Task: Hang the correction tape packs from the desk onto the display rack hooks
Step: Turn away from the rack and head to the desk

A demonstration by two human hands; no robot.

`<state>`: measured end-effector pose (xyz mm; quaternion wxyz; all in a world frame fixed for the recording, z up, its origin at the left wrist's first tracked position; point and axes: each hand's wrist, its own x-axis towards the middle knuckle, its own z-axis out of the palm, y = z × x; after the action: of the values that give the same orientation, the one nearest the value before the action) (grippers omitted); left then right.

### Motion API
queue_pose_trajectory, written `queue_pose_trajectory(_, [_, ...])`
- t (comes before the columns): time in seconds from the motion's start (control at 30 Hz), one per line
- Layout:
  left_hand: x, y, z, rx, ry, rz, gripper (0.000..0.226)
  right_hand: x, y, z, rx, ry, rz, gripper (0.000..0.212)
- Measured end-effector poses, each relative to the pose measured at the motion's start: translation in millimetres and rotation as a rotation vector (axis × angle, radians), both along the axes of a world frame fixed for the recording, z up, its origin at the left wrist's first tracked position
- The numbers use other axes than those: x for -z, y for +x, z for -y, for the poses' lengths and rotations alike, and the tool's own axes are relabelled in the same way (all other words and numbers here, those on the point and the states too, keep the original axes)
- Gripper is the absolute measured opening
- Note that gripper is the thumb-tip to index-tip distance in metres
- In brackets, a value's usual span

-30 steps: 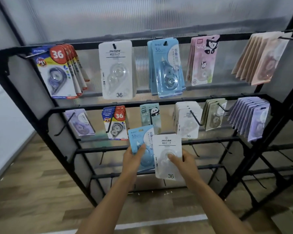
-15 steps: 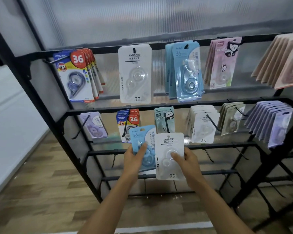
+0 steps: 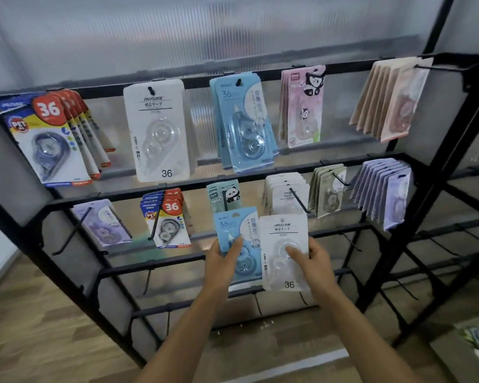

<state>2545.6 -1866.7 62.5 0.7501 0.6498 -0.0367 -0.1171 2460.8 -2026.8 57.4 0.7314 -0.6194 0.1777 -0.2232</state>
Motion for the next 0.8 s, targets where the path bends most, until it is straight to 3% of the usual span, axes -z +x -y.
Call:
queue_pose_trajectory(0.27, [4.4,-9.1,32.8,0.019,0.017,0.018,0.012,-0.5,-11.7,40.6,0.103,-0.021,-0.013,0.019])
queue_pose_trajectory(0.8, [8.9,-11.0,45.7,-0.005,0.025,-0.024,0.006,3.7,-6.9,65.8,0.070,-0.037,-0.039,0.017])
